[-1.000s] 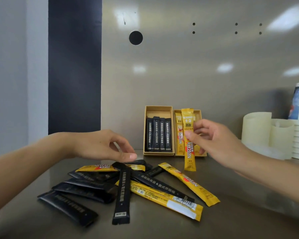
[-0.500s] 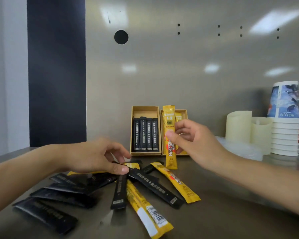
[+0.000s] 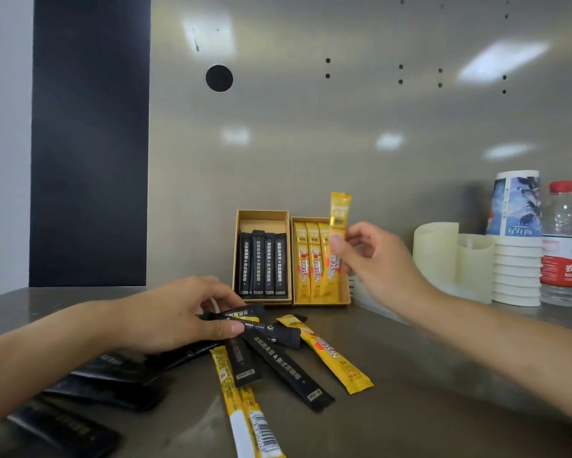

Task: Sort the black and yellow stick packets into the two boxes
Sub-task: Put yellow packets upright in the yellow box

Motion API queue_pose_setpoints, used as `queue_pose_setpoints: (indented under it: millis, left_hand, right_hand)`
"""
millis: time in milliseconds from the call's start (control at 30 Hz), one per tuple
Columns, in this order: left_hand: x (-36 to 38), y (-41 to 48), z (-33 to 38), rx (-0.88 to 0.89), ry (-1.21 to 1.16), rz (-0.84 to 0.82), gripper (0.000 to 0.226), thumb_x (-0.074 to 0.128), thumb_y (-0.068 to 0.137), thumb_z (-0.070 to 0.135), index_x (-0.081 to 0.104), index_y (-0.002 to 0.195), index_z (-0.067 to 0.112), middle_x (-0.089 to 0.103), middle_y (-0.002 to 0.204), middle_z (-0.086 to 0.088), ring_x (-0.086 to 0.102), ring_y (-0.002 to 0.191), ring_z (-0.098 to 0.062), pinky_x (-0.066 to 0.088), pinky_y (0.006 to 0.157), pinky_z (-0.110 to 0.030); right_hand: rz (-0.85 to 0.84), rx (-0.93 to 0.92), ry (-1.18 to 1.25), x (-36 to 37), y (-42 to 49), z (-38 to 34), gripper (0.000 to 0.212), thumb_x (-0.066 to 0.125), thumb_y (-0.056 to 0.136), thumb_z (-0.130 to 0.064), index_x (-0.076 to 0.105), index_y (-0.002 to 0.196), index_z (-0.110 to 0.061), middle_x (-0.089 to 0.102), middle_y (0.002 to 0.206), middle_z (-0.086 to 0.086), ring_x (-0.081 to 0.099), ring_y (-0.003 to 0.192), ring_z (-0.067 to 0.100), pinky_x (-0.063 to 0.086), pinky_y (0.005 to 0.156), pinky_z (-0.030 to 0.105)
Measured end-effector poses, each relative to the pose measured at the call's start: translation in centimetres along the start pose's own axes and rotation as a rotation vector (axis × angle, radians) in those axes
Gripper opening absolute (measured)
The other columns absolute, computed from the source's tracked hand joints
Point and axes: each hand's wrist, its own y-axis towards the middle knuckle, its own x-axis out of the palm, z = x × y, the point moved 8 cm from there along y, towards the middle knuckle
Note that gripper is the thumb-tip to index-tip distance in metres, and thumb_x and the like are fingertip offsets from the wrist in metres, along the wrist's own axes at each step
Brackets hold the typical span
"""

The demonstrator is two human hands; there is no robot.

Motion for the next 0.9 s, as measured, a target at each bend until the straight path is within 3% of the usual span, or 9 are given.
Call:
queue_pose_setpoints:
  millis: [100, 333, 567, 667, 733, 800, 900]
  left_hand:
    - [0.1, 0.0, 0.0, 0.011, 0.01, -0.01, 0.056, 0.053, 0.075, 0.069, 0.062, 0.123, 0.043, 0.063, 0.117, 0.023, 0.058, 0.109, 0.004, 0.047, 0.083, -0.01]
    - [0.3, 0.0, -0.2, 0.01, 0.032, -0.028, 0.054, 0.053, 0.079, 0.071, 0.06, 0.127, 0.045, 0.06, 0.121, 0.025, 0.058, 0.112, 0.003, 0.05, 0.098, -0.023]
    - [0.3, -0.1, 0.0, 0.012, 0.042, -0.034, 0.054, 0.052, 0.082, 0.071, 0.057, 0.13, 0.046, 0.057, 0.12, 0.027, 0.054, 0.113, 0.005, 0.046, 0.099, -0.019]
    - [0.3, -0.1, 0.0, 0.009, 0.047, -0.042, 0.052, 0.052, 0.085, 0.069, 0.056, 0.132, 0.045, 0.056, 0.121, 0.027, 0.054, 0.113, 0.003, 0.046, 0.099, -0.02]
    - [0.4, -0.1, 0.0, 0.006, 0.047, -0.044, 0.051, 0.053, 0.086, 0.068, 0.056, 0.131, 0.046, 0.056, 0.122, 0.027, 0.054, 0.114, 0.002, 0.047, 0.099, -0.02]
    - [0.4, -0.1, 0.0, 0.005, 0.042, -0.045, 0.049, 0.053, 0.086, 0.067, 0.057, 0.13, 0.046, 0.056, 0.121, 0.027, 0.054, 0.113, 0.003, 0.047, 0.097, -0.019]
    - [0.4, -0.1, 0.0, 0.007, 0.05, -0.045, 0.047, 0.053, 0.087, 0.066, 0.058, 0.129, 0.046, 0.056, 0.119, 0.027, 0.055, 0.112, 0.002, 0.046, 0.096, -0.019]
  right_hand:
    - [0.065, 0.077, -0.036, -2.0, 1.3, 2.3, 0.017, 0.064, 0.097, -0.035, 0.066, 0.096, -0.018, 0.074, 0.091, 0.0, 0.07, 0.068, 0.011, 0.045, 0.056, 0.018]
    - [0.008, 0.183, -0.136, -2.0, 2.3, 5.0, 0.011, 0.066, 0.097, -0.025, 0.065, 0.096, -0.014, 0.075, 0.091, 0.006, 0.071, 0.07, 0.012, 0.054, 0.057, 0.026]
    - [-0.063, 0.131, -0.268, 0.0, 5.4, 3.8, 0.023, 0.073, 0.092, -0.024, 0.052, 0.081, -0.026, 0.071, 0.071, -0.003, 0.072, 0.072, 0.015, 0.06, 0.085, 0.049]
    - [-0.082, 0.146, -0.318, 0.6, 5.6, 4.3, 0.019, 0.074, 0.091, -0.027, 0.057, 0.088, -0.021, 0.071, 0.072, -0.002, 0.069, 0.066, 0.008, 0.061, 0.082, 0.041]
    - [-0.082, 0.145, -0.364, 0.9, 5.4, 4.7, 0.021, 0.073, 0.091, -0.032, 0.058, 0.092, -0.018, 0.07, 0.072, -0.003, 0.067, 0.064, 0.005, 0.059, 0.071, 0.03]
    - [-0.063, 0.144, -0.405, 1.0, 5.3, 5.1, 0.024, 0.072, 0.092, -0.035, 0.06, 0.096, -0.015, 0.07, 0.073, -0.003, 0.066, 0.064, 0.004, 0.049, 0.061, 0.019]
    - [-0.036, 0.13, -0.449, 0.9, 5.3, 5.0, 0.023, 0.071, 0.093, -0.034, 0.06, 0.096, -0.014, 0.067, 0.071, -0.004, 0.059, 0.065, 0.001, 0.038, 0.056, 0.015]
